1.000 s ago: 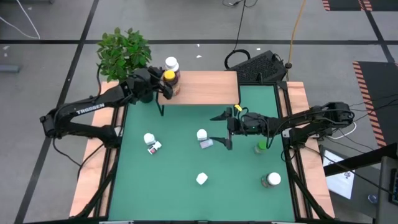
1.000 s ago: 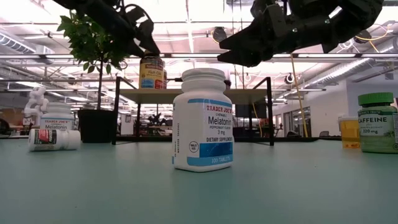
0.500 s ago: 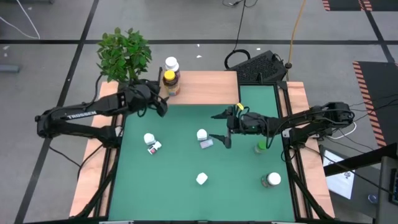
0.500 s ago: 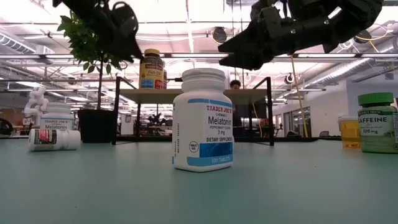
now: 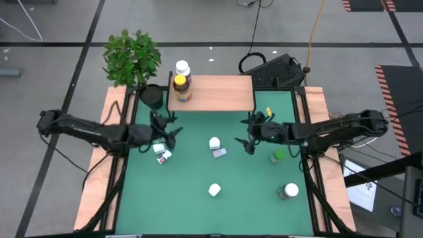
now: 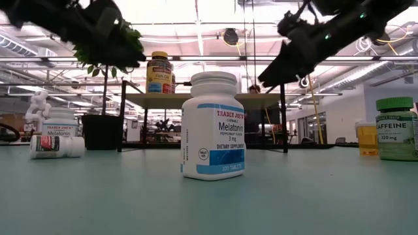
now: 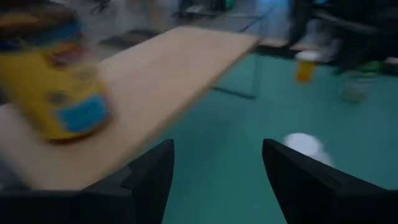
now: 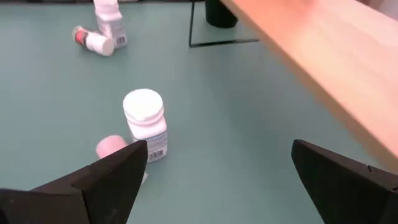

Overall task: Pick and place medicine bottles onto shelf by color
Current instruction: Put the large green pill bottle pill on the shelf

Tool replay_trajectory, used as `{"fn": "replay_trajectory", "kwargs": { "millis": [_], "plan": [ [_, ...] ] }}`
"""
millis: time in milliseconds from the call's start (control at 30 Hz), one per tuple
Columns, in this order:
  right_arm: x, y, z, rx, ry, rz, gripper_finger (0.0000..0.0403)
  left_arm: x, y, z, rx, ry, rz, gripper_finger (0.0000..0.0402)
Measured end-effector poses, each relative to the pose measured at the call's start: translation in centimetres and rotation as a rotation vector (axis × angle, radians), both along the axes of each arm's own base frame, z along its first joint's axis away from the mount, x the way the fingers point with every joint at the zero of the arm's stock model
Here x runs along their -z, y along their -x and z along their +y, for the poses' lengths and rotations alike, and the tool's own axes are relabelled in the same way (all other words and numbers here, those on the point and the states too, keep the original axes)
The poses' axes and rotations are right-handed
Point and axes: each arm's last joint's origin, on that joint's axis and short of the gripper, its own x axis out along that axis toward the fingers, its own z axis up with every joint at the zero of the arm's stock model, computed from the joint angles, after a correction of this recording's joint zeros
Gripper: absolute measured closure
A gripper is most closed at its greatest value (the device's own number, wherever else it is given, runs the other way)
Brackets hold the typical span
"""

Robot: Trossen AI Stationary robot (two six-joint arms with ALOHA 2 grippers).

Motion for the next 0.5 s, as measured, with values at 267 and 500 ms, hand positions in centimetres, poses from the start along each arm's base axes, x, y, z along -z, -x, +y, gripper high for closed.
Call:
{"fn": "replay_trajectory", "kwargs": {
  "millis": [267, 500],
  "plan": [
    [-1.1, 2.4, 0.0, 0.06, -0.1, 0.016, 0.0011, 4.7, -0.3, -1.0, 0.069, 0.09, -0.112, 0.016],
    [-1.1, 3.6, 0.0, 0.126, -0.192, 0.053, 0.0011, 5.0, -2.7, -2.8, 0.134, 0.101, -0.087, 0.016]
  ]
}}
